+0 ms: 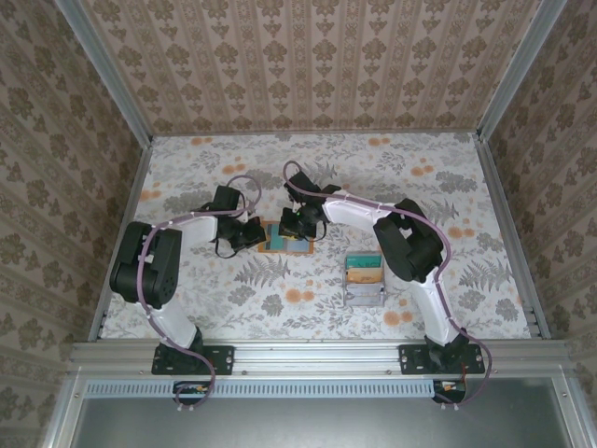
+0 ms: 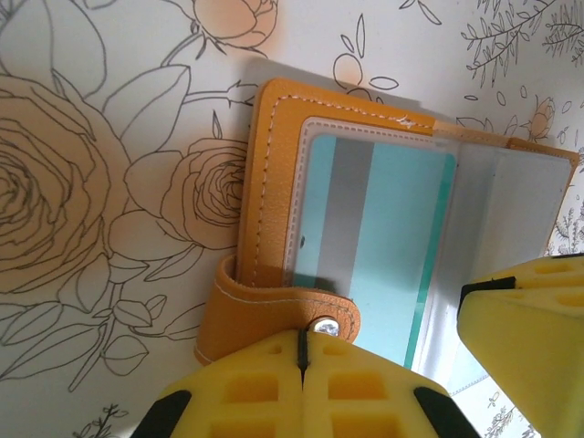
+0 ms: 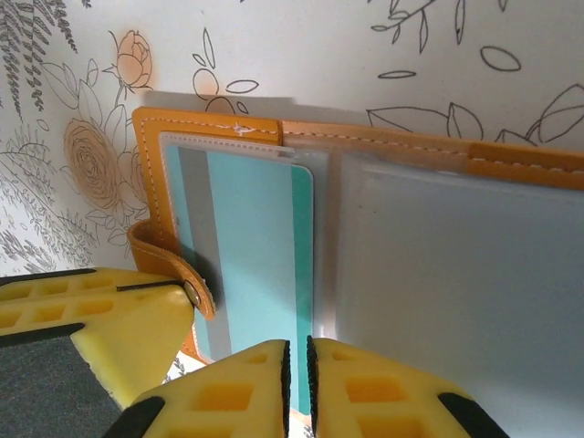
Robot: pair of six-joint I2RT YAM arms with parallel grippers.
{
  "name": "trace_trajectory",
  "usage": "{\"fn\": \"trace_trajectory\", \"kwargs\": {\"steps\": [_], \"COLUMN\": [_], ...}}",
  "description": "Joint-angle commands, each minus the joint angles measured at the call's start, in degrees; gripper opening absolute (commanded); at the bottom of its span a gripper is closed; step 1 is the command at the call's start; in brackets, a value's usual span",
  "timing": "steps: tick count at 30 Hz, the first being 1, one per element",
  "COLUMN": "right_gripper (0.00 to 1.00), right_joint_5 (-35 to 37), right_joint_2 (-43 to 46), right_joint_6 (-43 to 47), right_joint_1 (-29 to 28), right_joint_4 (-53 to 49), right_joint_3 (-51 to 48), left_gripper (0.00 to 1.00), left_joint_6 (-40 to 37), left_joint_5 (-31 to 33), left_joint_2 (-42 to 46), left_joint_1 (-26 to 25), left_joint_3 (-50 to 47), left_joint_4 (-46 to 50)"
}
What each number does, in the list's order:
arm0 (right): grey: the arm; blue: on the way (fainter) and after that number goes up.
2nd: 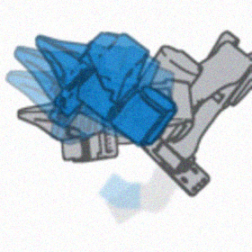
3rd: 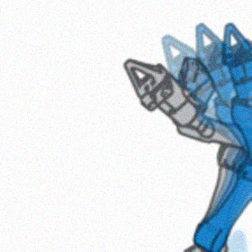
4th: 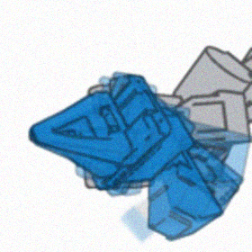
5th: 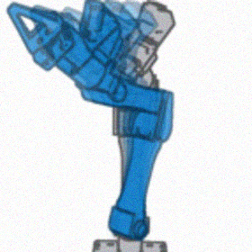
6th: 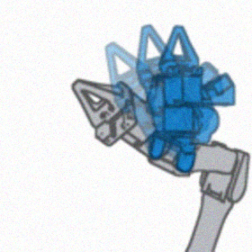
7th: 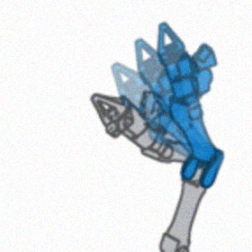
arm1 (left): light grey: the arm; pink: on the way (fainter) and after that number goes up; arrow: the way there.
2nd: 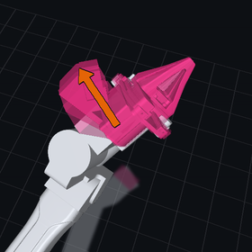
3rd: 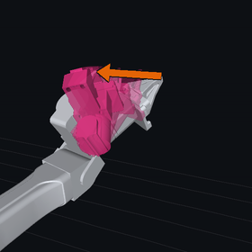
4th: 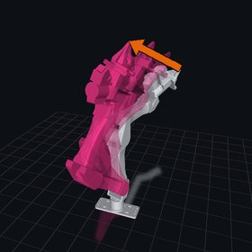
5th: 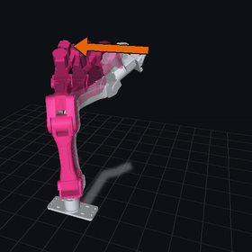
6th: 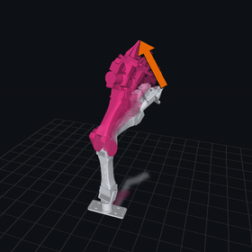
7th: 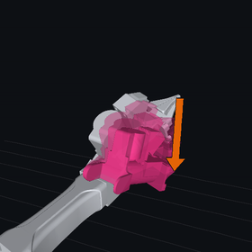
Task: Take the credit cards out of the card holder
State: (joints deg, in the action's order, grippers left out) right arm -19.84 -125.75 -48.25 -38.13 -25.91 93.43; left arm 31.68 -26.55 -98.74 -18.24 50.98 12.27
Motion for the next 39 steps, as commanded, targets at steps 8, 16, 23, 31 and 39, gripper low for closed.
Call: {"fn": "trace_trajectory", "kwargs": {"steps": [8,16,23,31,39], "right_gripper": [0.18,0.19,0.19,0.19,0.19], "right_joint_5": [-1.6,0.5,-3.1,-4.5,-2.7], "right_joint_2": [-2.4,-1.9,-3.6,-3.9,-2.7], "right_joint_6": [-1.8,-1.7,-2.6,-3.1,-3.1], "right_joint_1": [0.4,0.4,0.2,0.2,0.3], "right_joint_4": [-2.2,-4.6,-2.0,-1.2,-1.7], "right_joint_3": [1.4,1.5,1.5,0.7,0.1], "left_gripper": [0.03,0.01,0.00,0.00,0.02], "left_joint_6": [0.4,0.7,1.4,2.4,1.9], "left_joint_5": [1.6,3.8,2.3,1.1,3.3], "left_joint_2": [-2.3,-1.8,-2.8,-3.5,-0.2], "left_joint_1": [-0.7,-0.9,-1.9,-3.2,-2.7], "left_joint_3": [-0.7,-0.8,-0.8,-0.7,-0.8], "left_joint_4": [1.5,3.2,2.1,1.1,3.1]}}
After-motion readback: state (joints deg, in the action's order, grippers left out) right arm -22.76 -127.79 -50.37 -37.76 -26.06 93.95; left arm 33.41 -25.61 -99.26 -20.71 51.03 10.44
